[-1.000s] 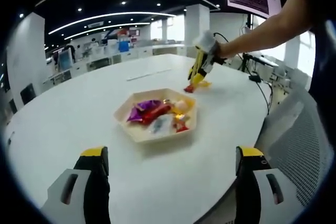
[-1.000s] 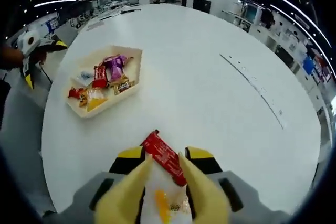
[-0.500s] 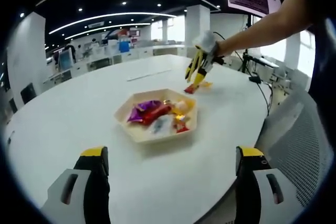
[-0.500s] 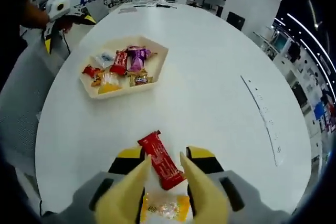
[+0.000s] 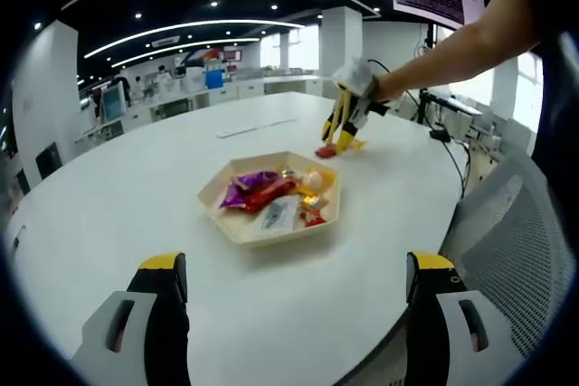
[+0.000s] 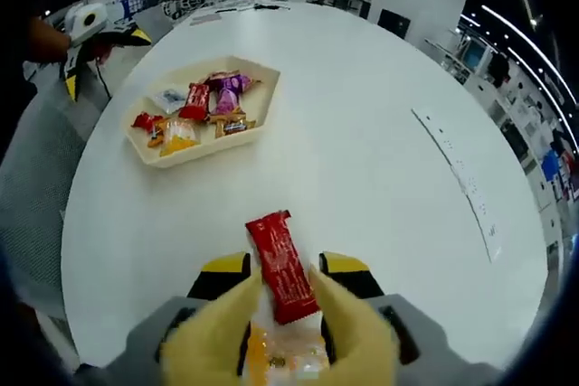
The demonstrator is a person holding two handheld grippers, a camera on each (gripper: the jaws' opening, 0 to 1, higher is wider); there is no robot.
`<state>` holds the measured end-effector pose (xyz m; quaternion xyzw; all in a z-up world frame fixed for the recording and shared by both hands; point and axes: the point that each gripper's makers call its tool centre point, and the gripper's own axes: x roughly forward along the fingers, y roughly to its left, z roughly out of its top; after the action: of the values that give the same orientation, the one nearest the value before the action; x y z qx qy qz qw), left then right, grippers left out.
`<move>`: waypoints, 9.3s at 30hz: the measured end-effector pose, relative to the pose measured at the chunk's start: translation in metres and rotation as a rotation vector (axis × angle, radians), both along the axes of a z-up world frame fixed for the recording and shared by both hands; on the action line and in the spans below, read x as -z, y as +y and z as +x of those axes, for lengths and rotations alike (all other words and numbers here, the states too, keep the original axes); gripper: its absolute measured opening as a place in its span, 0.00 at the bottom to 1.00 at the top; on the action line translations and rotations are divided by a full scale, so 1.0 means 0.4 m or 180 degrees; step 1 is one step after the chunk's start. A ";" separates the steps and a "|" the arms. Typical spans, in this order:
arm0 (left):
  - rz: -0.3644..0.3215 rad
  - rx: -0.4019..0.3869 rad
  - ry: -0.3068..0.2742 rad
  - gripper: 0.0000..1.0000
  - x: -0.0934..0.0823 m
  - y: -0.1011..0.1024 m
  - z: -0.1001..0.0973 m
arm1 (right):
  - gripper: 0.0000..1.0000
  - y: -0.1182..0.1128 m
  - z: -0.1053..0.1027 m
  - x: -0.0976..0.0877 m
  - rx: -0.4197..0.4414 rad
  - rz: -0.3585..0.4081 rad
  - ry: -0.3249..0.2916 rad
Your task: Place the target food into the container with the food tongs after gripping and lifting it, then release it inside without dropping or visibly crushing the food.
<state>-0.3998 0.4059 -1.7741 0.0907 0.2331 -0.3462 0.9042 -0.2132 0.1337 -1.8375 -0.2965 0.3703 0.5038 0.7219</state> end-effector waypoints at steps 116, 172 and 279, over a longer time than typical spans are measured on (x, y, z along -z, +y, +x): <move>-0.0215 0.0040 -0.0123 0.99 -0.032 -0.012 0.000 | 0.24 0.055 -0.004 -0.279 0.1104 0.0066 0.0138; -0.0148 0.0005 -0.0206 0.98 -0.040 -0.006 0.001 | 0.24 0.356 -0.061 -0.299 0.0638 0.0255 0.0078; -0.0146 0.0024 -0.0212 0.99 -0.041 -0.008 0.002 | 0.29 0.151 -0.093 -0.273 0.0672 0.0465 -0.0429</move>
<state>-0.3991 0.4028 -1.7578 0.0823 0.1946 -0.3517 0.9120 -0.2503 0.1940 -1.7281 -0.2358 0.3125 0.4296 0.8137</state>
